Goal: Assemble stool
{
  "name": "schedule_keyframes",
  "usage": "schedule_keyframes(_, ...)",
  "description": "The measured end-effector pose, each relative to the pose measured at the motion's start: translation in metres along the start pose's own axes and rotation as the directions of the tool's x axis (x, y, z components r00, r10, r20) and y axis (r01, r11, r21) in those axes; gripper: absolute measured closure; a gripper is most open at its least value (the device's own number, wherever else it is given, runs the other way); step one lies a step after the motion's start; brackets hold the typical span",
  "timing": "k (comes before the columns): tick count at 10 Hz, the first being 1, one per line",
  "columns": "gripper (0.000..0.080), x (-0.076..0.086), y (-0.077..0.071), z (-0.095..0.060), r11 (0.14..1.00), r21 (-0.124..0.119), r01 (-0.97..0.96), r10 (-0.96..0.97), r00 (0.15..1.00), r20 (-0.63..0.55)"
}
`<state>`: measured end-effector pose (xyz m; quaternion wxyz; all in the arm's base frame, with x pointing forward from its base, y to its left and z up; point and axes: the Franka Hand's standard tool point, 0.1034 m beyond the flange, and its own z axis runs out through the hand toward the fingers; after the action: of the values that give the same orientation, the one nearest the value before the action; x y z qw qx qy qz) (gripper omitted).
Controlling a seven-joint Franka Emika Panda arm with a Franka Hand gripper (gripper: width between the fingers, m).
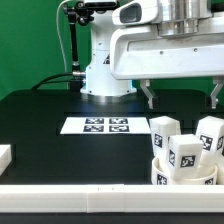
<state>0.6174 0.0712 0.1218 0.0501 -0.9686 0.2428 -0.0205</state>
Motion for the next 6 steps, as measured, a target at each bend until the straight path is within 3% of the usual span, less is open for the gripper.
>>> schedule_keyframes(2, 0.0151, -0.0078, -0.0157, 0.0039, 0.995, -0.016, -0.103, 0.103, 0.995, 0.009)
schedule_keyframes(6, 0.0151, -0.0069, -0.0152, 0.0047, 0.989, -0.015, -0.144, 0.144, 0.990, 0.004)
